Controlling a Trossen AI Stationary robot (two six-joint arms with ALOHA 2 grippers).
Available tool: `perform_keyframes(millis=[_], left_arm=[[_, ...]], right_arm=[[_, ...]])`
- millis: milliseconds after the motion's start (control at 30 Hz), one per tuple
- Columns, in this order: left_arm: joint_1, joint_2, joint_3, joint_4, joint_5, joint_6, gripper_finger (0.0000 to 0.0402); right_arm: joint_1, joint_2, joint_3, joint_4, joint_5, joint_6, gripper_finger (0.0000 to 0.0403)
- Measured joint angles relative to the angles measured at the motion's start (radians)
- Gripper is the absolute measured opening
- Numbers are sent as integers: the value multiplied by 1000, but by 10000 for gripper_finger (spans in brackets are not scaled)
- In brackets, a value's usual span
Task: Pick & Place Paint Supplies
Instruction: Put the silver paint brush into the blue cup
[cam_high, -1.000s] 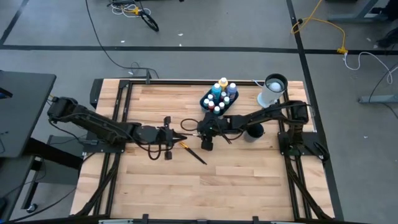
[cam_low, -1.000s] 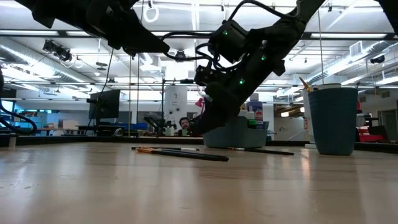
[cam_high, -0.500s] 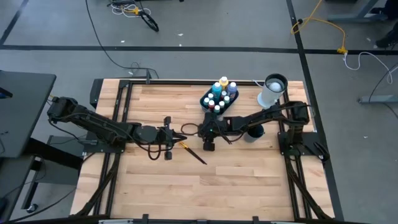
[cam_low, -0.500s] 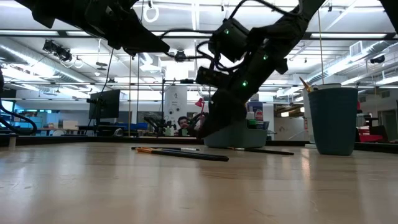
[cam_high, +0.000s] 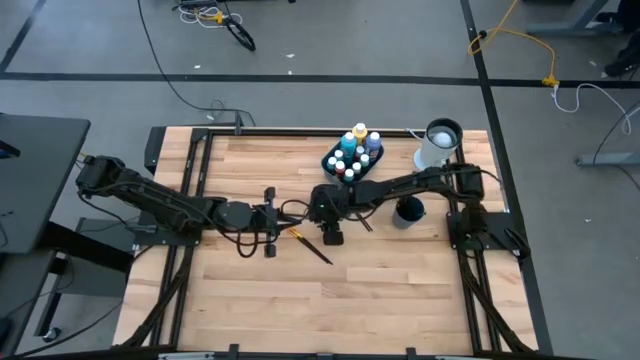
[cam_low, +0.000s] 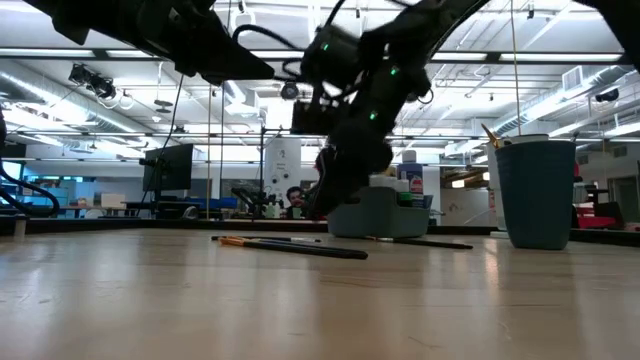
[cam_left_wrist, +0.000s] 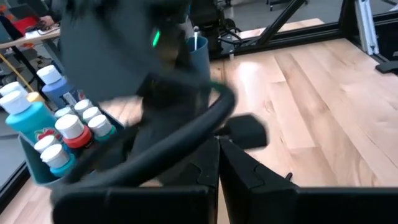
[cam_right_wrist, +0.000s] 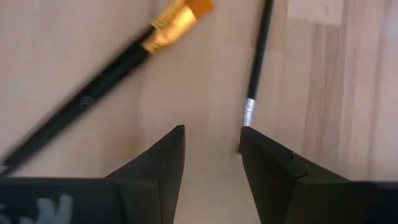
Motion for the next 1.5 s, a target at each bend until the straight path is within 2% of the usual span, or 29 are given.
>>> perform_keyframes(millis=[100, 233, 467, 600, 767, 833, 1000, 1200, 1500], left_arm=[[0, 0, 0, -4, 6, -3, 11], [0, 0, 0, -2, 10, -5, 15], [0, 0, 0, -2, 32, -4, 11], [0, 0, 0, -2, 32, -5, 11], [0, 0, 0, -2, 31, -5, 15], [0, 0, 0, -2, 31, -5, 13], [0, 0, 1, -2, 30, -5, 10], [0, 0, 0, 1, 30, 11, 16], [0, 0, 0, 21, 32, -14, 18]], right_arm=[[-17, 49, 18, -6, 8, -8, 158], [-32, 66, 25, -11, 83, -4, 158], [-50, 66, 25, -24, 33, -8, 151], [-49, 66, 26, -36, 26, -19, 112], [-49, 66, 26, -50, 16, -45, 28], [-50, 66, 26, -52, 19, -45, 8], [-47, 65, 27, -61, 23, -46, 6], [-20, 4, 23, -164, 43, -42, 2], [55, -140, 24, -369, 160, -25, 1]])
